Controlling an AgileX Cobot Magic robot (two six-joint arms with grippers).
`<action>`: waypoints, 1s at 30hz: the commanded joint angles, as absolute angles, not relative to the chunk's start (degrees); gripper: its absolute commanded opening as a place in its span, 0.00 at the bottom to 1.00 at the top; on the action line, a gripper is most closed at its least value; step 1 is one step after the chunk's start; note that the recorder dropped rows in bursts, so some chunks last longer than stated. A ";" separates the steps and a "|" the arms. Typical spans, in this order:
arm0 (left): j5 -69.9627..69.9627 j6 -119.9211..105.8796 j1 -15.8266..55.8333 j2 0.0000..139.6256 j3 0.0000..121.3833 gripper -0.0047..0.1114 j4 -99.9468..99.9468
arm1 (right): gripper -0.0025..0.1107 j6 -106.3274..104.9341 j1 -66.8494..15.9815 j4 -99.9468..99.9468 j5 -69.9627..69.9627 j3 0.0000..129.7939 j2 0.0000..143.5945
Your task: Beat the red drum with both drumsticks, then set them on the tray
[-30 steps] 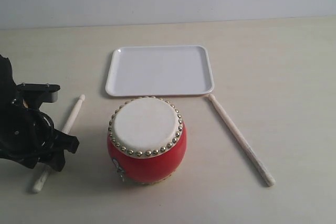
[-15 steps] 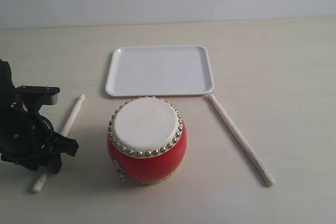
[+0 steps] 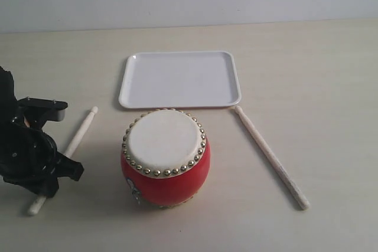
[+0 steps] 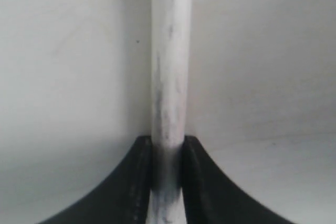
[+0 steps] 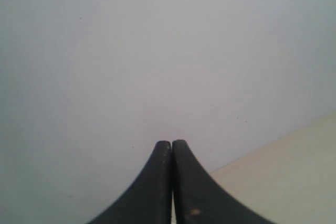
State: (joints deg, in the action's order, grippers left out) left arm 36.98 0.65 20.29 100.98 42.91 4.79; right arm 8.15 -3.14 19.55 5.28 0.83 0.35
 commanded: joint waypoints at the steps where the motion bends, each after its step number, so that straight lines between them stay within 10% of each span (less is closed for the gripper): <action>1: 31.80 0.00 20.62 98.78 42.83 0.04 6.26 | 0.02 9.23 -3.01 19.28 4.62 7.16 3.51; 17: 37.24 -3.99 20.53 81.45 42.83 0.04 -1.37 | 0.02 -16.78 -4.99 19.47 -56.69 53.94 55.79; 30: 36.54 -3.78 20.53 80.61 42.83 0.04 -1.20 | 0.18 -5.67 -24.14 -1.06 -54.15 47.10 79.68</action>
